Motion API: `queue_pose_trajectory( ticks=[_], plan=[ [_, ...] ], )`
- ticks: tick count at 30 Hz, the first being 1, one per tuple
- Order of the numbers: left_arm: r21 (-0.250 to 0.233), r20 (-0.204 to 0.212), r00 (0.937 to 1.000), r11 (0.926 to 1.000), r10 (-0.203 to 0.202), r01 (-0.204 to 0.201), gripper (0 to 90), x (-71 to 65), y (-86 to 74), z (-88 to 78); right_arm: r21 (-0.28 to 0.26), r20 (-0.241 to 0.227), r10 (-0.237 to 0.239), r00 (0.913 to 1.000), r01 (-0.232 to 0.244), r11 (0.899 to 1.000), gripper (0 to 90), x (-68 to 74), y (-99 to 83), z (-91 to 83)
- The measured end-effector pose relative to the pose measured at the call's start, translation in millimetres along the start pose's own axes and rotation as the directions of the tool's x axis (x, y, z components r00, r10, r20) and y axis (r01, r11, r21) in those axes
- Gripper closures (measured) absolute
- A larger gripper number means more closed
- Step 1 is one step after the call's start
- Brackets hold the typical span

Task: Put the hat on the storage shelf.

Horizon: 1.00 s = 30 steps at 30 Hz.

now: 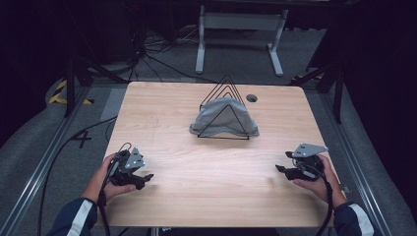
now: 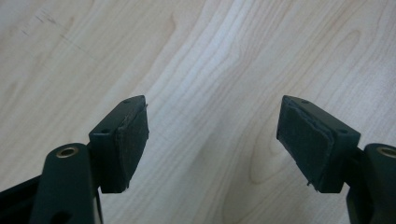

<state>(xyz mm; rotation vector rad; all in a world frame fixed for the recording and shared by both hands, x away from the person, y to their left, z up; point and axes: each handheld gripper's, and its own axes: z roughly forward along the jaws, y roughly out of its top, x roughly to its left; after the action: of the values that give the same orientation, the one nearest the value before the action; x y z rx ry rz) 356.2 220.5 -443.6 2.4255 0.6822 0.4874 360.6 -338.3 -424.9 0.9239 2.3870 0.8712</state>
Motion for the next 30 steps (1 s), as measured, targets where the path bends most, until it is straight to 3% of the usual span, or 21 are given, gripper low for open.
queue_pose_trajectory(
  ticks=[6,10,13,14,15,18,30],
  plan=[
    [-0.047,0.041,0.9968,0.9964,-0.068,0.07,24.7,-5.6,-22.8,4.4,-0.013,-0.007,0.069,0.9976,-0.07,0.997,33.4,-2.5,-34.7,-7.9],
    [-0.042,0.069,0.9932,0.9944,-0.094,0.097,23.1,-7.0,-33.1,7.6,-0.031,-0.016,0.115,0.9932,-0.116,0.993,31.4,-2.3,-49.5,-10.2],
    [-0.078,0.087,0.9853,0.985,-0.147,0.154,21.9,-6.2,-41.1,8.2,-0.025,-0.018,0.144,0.9894,-0.144,0.989,29.9,-0.9,-61.7,-7.5],
    [-0.086,0.111,0.9759,0.9765,-0.188,0.198,21.5,-6.0,-44.6,9.1,-0.032,-0.023,0.154,0.9877,-0.155,0.987,27.8,-1.0,-63.8,-6.6],
    [-0.119,0.103,0.974,0.9696,-0.202,0.214,20.3,-8.1,-47.9,10.2,-0.051,-0.026,0.173,0.9846,-0.174,0.983,27.6,-1.5,-66.5,-6.2],
    [-0.121,0.088,0.9749,0.9692,-0.205,0.215,18.8,-9.0,-47.9,10.4,-0.062,-0.004,0.197,0.9805,-0.196,0.979,24.7,-2.9,-68.2,-5.6],
    [-0.108,0.08,0.9749,0.9704,-0.208,0.216,14.8,-8.0,-47.3,10.8,-0.053,0.017,0.209,0.9778,-0.208,0.977,21.3,-2.4,-67.5,-4.6]
  ],
)
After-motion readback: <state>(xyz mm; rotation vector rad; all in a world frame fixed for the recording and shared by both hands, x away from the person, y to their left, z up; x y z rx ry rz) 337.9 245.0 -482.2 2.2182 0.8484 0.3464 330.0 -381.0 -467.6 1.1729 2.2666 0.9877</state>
